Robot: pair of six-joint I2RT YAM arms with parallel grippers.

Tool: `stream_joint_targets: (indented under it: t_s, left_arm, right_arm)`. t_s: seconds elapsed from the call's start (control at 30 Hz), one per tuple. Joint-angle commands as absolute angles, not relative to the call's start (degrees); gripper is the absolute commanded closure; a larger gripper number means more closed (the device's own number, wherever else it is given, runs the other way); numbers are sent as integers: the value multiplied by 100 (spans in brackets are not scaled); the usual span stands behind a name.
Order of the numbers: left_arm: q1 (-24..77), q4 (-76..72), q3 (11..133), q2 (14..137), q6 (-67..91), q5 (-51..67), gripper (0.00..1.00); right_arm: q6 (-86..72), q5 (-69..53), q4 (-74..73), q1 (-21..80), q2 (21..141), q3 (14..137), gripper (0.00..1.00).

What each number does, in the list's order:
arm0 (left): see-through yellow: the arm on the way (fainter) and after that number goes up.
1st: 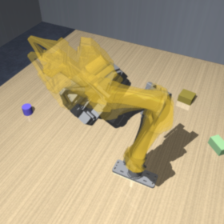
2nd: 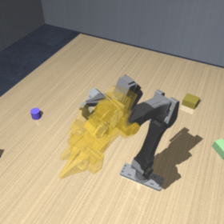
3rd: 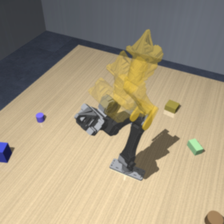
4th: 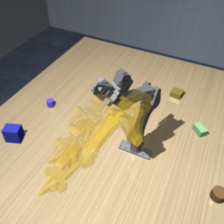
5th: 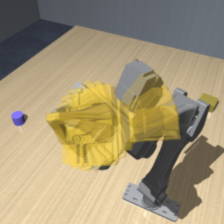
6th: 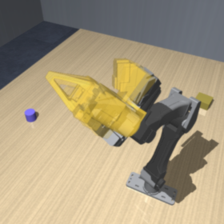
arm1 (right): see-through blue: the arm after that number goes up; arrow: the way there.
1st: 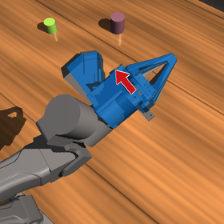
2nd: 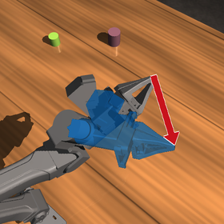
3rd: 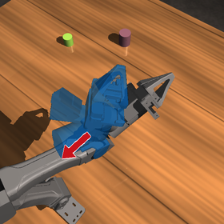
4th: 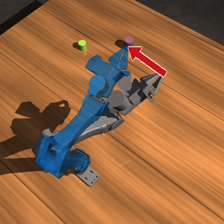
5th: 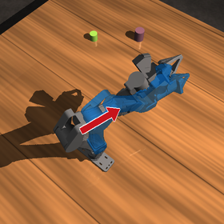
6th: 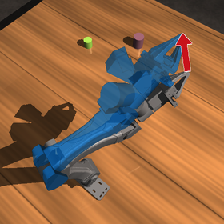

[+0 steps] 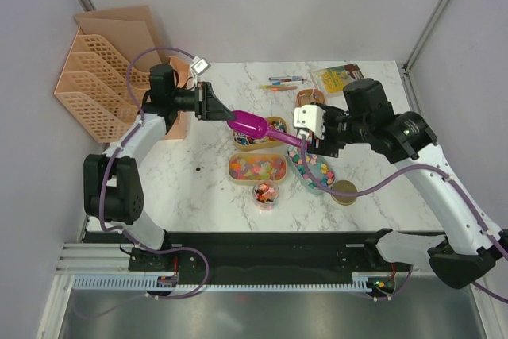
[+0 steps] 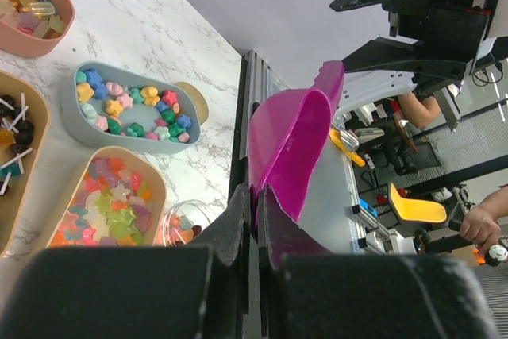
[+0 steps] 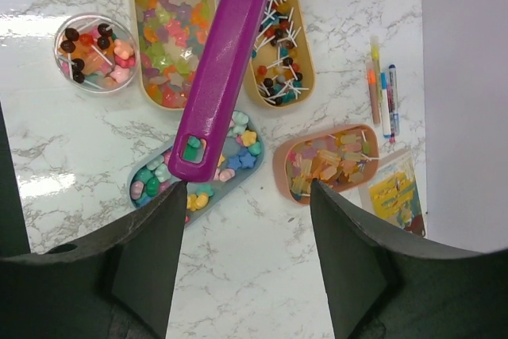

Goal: Pack the candies
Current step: Adjust the spatula.

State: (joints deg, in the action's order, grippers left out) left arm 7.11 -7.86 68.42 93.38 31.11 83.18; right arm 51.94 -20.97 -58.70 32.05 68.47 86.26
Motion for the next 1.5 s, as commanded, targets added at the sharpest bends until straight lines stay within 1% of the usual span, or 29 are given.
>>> stream_joint_targets:
  t_s: [0.0,0.27,0.53,0.77,0.93,1.13,1.17,1.27,1.33,1.47]
  left_arm:
    - [730,-879,6943,9387,3278,8649,98]
    - [598,-853,7119,9510,3252,8613,98]
    - [598,-703,7084,9457,3103,8517,98]
    - [598,-686,7084,9413,3111,8438,98]
    - [598,-677,7075,9404,3094,8411,98]
    - [589,-624,7066,9404,3032,8367,98]
    - [589,-615,7066,9404,3032,8358,98]
    - [571,-554,7075,9396,2971,8350,98]
    - [571,-527,7058,9404,2945,8341,98]
    - [571,-492,7058,9387,2909,8341,98]
  right_arm:
    - [5396,-2769,-6116,3252,7005,9254,30]
    - [5590,-2909,-6635,3252,7022,9615,31]
    - [5660,-2997,-6636,3261,7198,9457,30]
    - [5362,-2997,-5758,3296,7181,8746,29]
    - [4782,-2910,-5046,3366,7163,8420,29]
    - [4500,-2663,-4658,3498,7242,8305,37]
    - [4474,-2628,-4650,3507,7268,8314,44]
    - [4421,-2584,-4641,3559,7330,8306,52]
    - [4412,-2523,-4614,3612,7374,8271,55]
    - [4351,-2408,-4614,3674,7462,8253,55]
